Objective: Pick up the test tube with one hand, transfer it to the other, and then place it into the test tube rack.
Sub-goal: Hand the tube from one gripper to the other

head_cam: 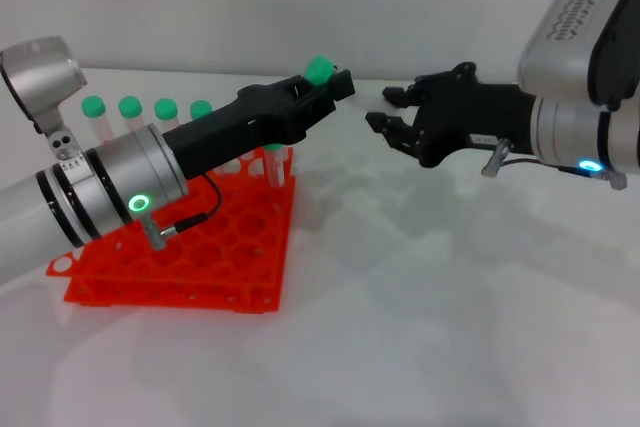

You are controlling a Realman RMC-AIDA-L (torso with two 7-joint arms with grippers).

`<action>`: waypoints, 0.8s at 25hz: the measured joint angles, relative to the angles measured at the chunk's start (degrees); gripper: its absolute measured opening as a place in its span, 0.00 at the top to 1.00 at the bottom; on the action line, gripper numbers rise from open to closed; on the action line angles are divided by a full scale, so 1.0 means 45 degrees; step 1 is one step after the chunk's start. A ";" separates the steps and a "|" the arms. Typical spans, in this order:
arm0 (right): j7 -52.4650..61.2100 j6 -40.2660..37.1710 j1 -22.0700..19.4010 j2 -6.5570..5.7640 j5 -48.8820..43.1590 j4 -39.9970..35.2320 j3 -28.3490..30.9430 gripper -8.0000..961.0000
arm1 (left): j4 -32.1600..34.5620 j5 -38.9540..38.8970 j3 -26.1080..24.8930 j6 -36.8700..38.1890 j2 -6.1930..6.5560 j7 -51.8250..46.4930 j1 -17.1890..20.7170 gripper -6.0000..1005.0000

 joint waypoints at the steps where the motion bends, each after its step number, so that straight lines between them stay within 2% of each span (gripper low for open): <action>1: 0.0027 -0.0110 -0.0033 -0.0001 0.0013 0.0008 0.0024 0.76 | 0.0004 0.0000 -0.0004 0.0007 0.0009 0.0005 0.0010 0.79; 4: 0.0090 -0.0236 -0.0104 -0.0010 0.0027 0.0053 0.0221 0.75 | 0.0010 0.0040 -0.0157 0.0026 0.0036 0.0057 0.0051 0.79; 9: 0.0091 -0.0240 -0.0290 -0.0002 0.0042 0.0069 0.0696 0.51 | 0.0009 0.0046 -0.0272 0.0090 0.0046 0.0284 0.0185 0.79; 14: -0.0071 -0.0131 -0.0421 -0.0031 -0.0024 -0.0059 0.0772 0.30 | 0.0009 -0.0002 -0.0309 0.0122 0.0052 0.0360 0.0232 0.79; 20: -0.0072 -0.0057 -0.0831 -0.0081 -0.0071 -0.0124 0.1417 0.10 | 0.0553 -0.0012 -0.0351 0.0287 0.0325 0.1373 0.0764 0.79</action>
